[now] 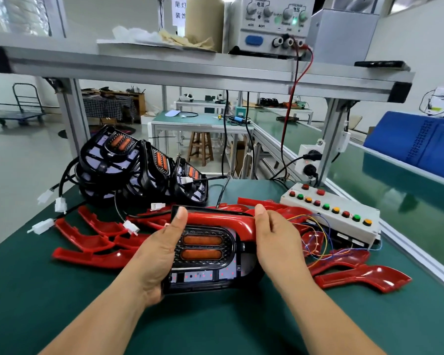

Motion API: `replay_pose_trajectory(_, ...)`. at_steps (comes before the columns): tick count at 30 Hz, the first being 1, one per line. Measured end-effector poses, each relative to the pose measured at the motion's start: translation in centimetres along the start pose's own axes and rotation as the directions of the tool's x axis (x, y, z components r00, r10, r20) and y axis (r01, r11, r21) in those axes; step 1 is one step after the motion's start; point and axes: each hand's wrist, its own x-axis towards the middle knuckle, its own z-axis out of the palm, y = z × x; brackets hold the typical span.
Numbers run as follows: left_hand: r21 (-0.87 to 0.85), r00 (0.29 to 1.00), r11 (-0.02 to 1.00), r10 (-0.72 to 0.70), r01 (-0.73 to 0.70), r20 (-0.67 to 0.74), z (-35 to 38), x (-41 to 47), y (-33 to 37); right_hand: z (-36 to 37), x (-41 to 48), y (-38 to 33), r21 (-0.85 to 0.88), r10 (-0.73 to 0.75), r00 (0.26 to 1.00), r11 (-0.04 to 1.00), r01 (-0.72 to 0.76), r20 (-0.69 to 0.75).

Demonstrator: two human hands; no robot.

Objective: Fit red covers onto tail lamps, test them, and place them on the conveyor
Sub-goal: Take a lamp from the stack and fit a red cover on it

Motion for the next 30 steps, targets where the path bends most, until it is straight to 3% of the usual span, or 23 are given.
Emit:
replay_pose_trajectory(3, 0.015, 1.0, 1.0, 0.021, -0.021, 0.004, 0.1, 0.1, -0.2, -0.2, 0.0, 0.3, -0.152, -0.024, 0.999, 0.988, 0.029, 0.033)
replay_pose_trajectory(7, 0.034, 0.997, 0.997, 0.074, -0.074, -0.012, 0.0, 0.2, -0.2, -0.7, -0.2, 0.4, -0.22, 0.008, 1.0, 0.976, -0.002, 0.025)
replay_pose_trajectory(10, 0.037, 0.991, 0.991, 0.133, -0.131, -0.034, 0.0, 0.1, -0.1, -0.9, -0.1, 0.5, -0.079, 0.033, 0.999, 0.996, -0.031, 0.034)
replay_pose_trajectory(14, -0.09, 0.992, 0.988, 0.119, -0.123, -0.047, -0.2, -0.3, 0.3, -1.0, -0.1, 0.6, 0.204, 0.121, 0.985, 0.968, -0.145, 0.125)
replay_pose_trajectory(17, -0.112, 0.993, 0.987, 0.116, -0.118, -0.027, -0.6, -0.5, 0.5, -1.1, -0.4, 0.2, 0.487, 0.169, 0.916, 0.804, -0.341, 0.362)
replay_pose_trajectory(19, -0.096, 0.993, 0.989, 0.114, -0.115, -0.008, -0.7, -0.6, 0.6, -1.2, -0.6, 0.0, 0.586, 0.145, 0.866, 0.682, -0.437, 0.478)
replay_pose_trajectory(23, -0.041, 0.992, 0.991, 0.128, -0.128, 0.009, -1.0, -0.9, 0.7, -1.2, -0.9, -0.4, 0.647, 0.138, 0.831, 0.563, -0.514, 0.539)
replay_pose_trajectory(30, 0.001, 0.992, 0.992, 0.128, -0.128, 0.001, -1.1, -0.9, 0.5, -0.9, -0.8, -0.1, 0.676, 0.116, 0.87, 0.584, -0.45, 0.48)
